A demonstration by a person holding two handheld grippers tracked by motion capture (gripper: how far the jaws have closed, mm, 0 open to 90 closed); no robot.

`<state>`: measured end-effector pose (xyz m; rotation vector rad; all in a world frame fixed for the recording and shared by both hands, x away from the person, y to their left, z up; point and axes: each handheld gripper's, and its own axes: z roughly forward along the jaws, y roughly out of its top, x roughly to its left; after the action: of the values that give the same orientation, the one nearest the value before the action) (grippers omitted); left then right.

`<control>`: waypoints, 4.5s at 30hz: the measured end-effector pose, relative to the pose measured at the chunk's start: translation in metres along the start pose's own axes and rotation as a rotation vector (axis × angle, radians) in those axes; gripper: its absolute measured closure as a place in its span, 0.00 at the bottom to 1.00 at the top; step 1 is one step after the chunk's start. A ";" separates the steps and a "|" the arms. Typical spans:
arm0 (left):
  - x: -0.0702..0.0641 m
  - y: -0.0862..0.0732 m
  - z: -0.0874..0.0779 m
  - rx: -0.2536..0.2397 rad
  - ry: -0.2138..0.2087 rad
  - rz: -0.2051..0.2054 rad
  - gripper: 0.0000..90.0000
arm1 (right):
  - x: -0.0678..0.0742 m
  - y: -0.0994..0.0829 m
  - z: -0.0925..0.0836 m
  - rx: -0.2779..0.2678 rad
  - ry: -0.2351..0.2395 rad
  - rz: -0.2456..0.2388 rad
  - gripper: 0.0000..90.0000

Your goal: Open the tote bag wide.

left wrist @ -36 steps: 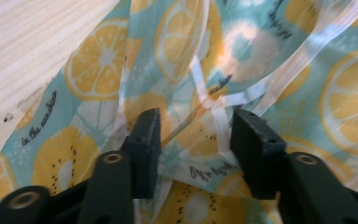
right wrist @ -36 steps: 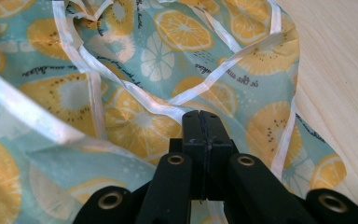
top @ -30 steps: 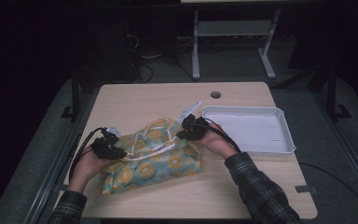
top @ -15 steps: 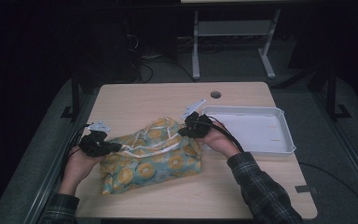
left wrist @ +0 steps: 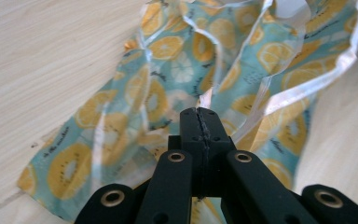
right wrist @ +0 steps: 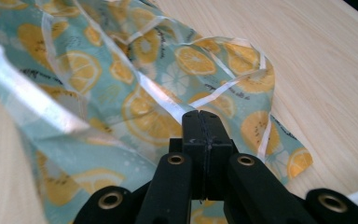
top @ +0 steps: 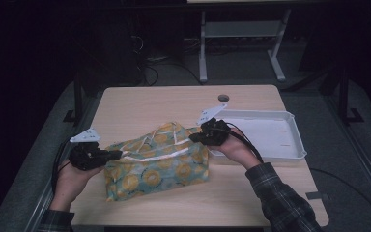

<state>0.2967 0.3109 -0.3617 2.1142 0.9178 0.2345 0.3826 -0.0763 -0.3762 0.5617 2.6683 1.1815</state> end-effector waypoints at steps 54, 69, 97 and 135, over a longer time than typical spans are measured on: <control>-0.066 -0.072 0.025 0.302 -0.130 0.060 1.00 | 0.078 -0.076 0.002 0.203 0.185 -0.124 0.99; -0.065 -0.078 0.040 0.386 -0.081 0.099 1.00 | 0.081 -0.083 0.019 0.276 0.197 -0.170 0.99; -0.024 -0.064 0.051 0.364 0.091 0.101 0.92 | 0.064 -0.063 0.046 0.225 0.120 -0.165 0.94; -0.047 -0.056 0.011 0.123 0.007 0.047 0.55 | 0.048 -0.006 0.039 0.036 0.180 -0.175 0.88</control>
<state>0.2378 0.2958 -0.4036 2.2511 0.9077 0.2144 0.3487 -0.0336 -0.4070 0.2291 2.8234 1.1880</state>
